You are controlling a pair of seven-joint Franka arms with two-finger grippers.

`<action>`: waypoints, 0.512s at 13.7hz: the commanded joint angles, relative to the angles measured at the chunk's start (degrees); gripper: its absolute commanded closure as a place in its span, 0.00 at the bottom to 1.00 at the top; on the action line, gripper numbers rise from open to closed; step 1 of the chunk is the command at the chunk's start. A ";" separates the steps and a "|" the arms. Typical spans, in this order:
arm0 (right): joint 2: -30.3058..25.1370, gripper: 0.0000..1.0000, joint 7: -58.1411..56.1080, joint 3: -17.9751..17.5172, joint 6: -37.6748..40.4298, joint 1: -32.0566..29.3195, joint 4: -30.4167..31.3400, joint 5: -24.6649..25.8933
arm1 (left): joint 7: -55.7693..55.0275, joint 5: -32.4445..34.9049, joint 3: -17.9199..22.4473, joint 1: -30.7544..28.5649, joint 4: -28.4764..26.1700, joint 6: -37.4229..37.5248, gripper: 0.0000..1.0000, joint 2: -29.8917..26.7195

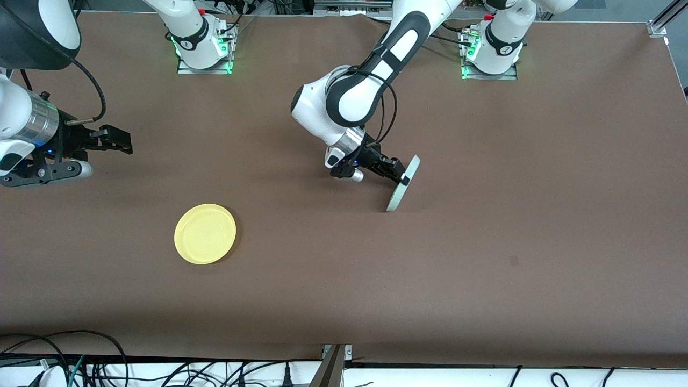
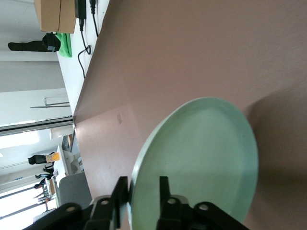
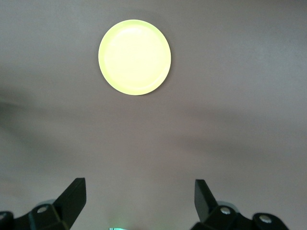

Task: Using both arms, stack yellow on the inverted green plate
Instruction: 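Lower the inverted green plate onto the table and release it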

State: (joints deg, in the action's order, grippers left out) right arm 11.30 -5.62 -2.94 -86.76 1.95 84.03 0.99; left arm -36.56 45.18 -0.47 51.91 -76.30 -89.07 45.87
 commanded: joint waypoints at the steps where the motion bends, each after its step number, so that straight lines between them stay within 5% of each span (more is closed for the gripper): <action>1: 0.22 0.00 -1.06 -0.04 0.62 -0.02 -1.15 -0.12 | -7.20 -8.32 -0.23 1.70 3.09 -4.08 0.00 4.93; 7: 0.30 0.00 -1.06 -0.04 0.45 -0.02 -1.15 0.41 | -7.48 -34.76 -0.23 -2.59 8.72 -20.67 0.00 4.14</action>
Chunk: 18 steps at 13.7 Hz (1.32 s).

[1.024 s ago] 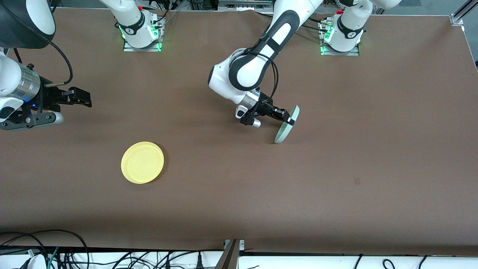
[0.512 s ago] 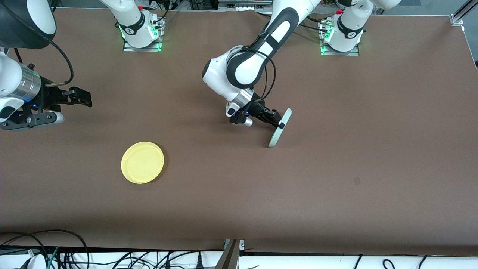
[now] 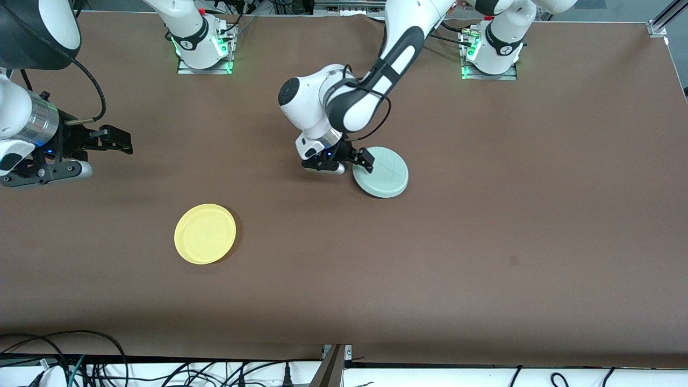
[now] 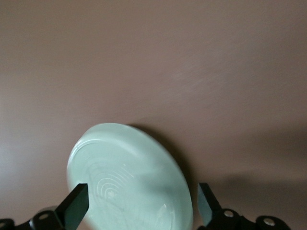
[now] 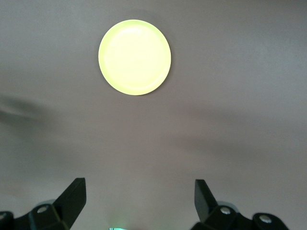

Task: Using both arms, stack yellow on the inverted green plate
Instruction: 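Lower the inverted green plate onto the table and release it, then retract the left gripper while the right gripper reaches the yellow plate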

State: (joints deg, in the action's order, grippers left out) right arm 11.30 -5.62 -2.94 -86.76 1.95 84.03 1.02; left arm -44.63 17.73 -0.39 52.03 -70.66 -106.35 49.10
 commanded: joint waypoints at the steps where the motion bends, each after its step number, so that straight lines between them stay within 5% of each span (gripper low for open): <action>1: 0.30 0.00 -1.06 -0.04 0.10 -0.02 -1.15 0.64 | 0.77 -11.10 -0.31 -3.68 3.07 -5.34 0.00 0.74; 7: 4.68 0.00 -1.76 0.04 -4.99 -0.19 -1.06 2.67 | 2.95 -11.67 -0.05 -13.25 2.55 -1.00 0.00 -7.86; 12: 15.22 0.00 -1.50 0.13 -14.38 -0.55 -0.97 2.23 | 20.08 -12.63 -0.22 -28.97 2.37 8.69 0.00 -17.44; 18: 23.58 0.00 -1.76 0.13 -26.17 -0.55 -0.45 6.08 | 35.28 -13.07 0.04 -40.49 2.46 17.74 0.00 -26.41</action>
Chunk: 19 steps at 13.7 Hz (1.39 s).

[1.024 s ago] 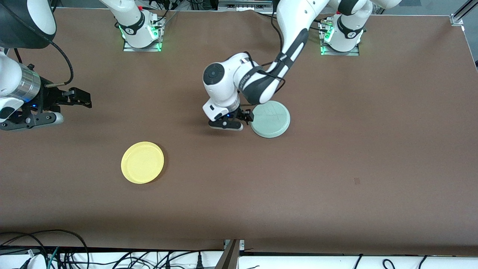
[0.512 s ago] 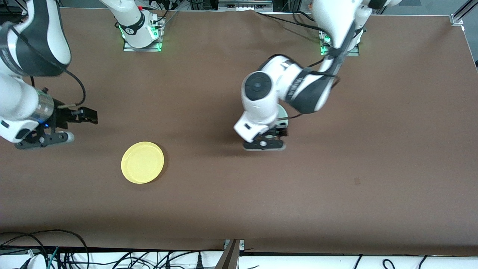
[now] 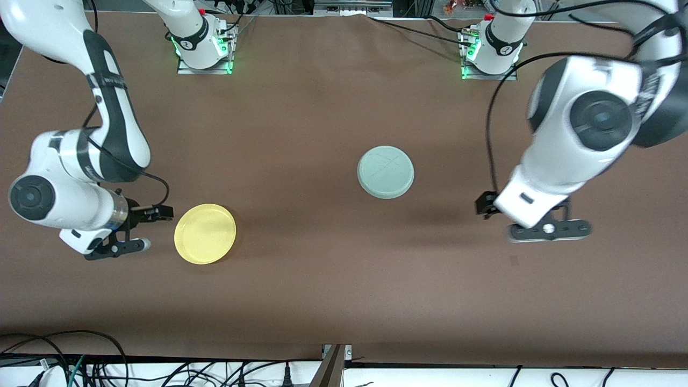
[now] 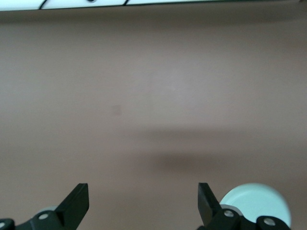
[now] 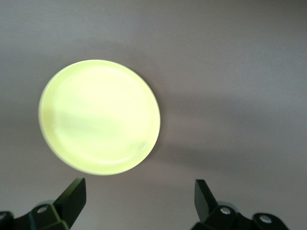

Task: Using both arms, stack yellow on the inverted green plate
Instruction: 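Retract the left gripper while the right gripper reaches the yellow plate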

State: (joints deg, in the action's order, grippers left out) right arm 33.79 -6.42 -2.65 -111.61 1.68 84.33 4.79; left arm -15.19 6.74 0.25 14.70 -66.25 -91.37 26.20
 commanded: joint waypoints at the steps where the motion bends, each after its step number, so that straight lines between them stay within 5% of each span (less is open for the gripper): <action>1: 1.98 0.00 -0.97 -0.16 -2.03 -0.27 -0.66 2.77 | 9.00 -2.25 -0.95 -5.45 -2.04 3.13 0.00 -4.57; 3: 3.30 0.00 -0.53 0.28 -2.47 -1.23 -0.48 2.60 | 16.64 -4.09 -0.77 -8.54 -5.71 2.70 0.00 -8.59; 6: 3.91 0.00 0.00 0.37 -8.25 -1.76 3.55 2.07 | 18.35 -4.63 -0.42 -11.79 -23.44 -10.44 0.00 -19.84; 10: 6.90 0.00 0.26 0.37 -13.01 -2.65 4.79 1.80 | 15.54 -5.42 0.28 -11.98 -31.64 -12.34 0.00 -25.83; 17: 9.19 0.01 1.05 0.28 -15.48 -2.65 4.97 -1.01 | 13.43 -4.63 3.09 -9.08 -34.82 -9.00 0.00 -28.66; 19: 9.63 0.10 2.02 0.28 -15.48 -2.65 4.97 -1.18 | 13.69 -4.80 2.92 -9.60 -33.87 -6.99 0.00 -28.14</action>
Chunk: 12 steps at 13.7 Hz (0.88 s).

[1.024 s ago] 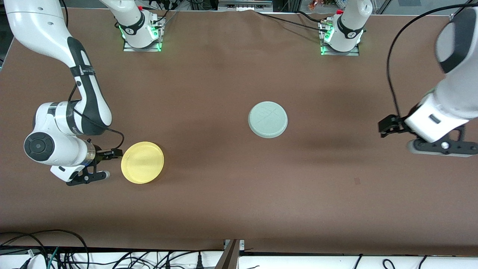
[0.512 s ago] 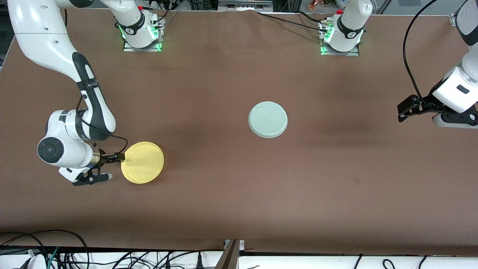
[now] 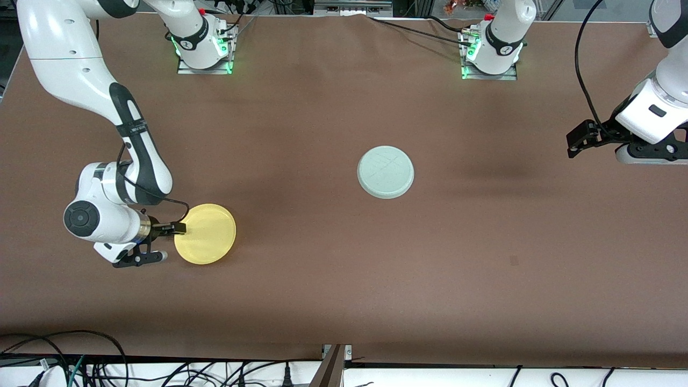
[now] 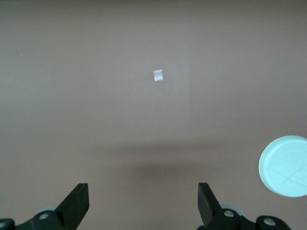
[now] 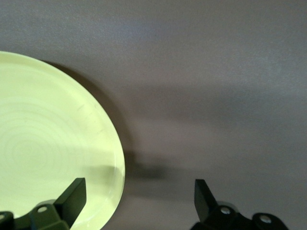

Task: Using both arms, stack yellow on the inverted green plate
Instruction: 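Grasp the rim of the yellow plate with the right gripper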

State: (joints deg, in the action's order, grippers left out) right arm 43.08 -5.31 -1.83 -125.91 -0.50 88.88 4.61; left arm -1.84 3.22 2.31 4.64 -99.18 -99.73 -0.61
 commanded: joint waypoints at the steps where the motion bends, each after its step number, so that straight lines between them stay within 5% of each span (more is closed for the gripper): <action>1: 0.34 0.19 1.18 -0.54 -1.18 -0.47 0.42 -1.01 | 0.25 -1.12 0.50 0.54 -0.92 1.30 0.00 -1.32; 7: 0.87 0.54 2.85 -0.63 -1.27 -0.29 0.42 -1.01 | -0.44 -1.03 0.41 0.37 -0.75 0.42 0.00 -0.80; 8: 0.87 0.64 2.94 -0.63 -1.27 -0.29 0.42 -1.01 | -0.45 -1.03 0.41 0.37 -0.75 0.42 0.00 -0.80; 9: 0.87 0.93 2.85 -0.63 -1.27 -0.20 0.42 -0.92 | -0.28 -1.03 0.41 0.37 -0.57 0.33 0.00 -0.36; 12: 0.78 1.00 3.03 -0.63 -1.01 0.41 0.33 -1.01 | -0.27 -1.03 0.41 0.37 0.31 0.68 0.00 -0.09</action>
State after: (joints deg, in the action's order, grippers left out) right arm 43.86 -2.71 -2.29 -126.61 -0.27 88.98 4.43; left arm -1.89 3.22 2.43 4.84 -99.20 -99.06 -0.54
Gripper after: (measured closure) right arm 0.930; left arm 0.000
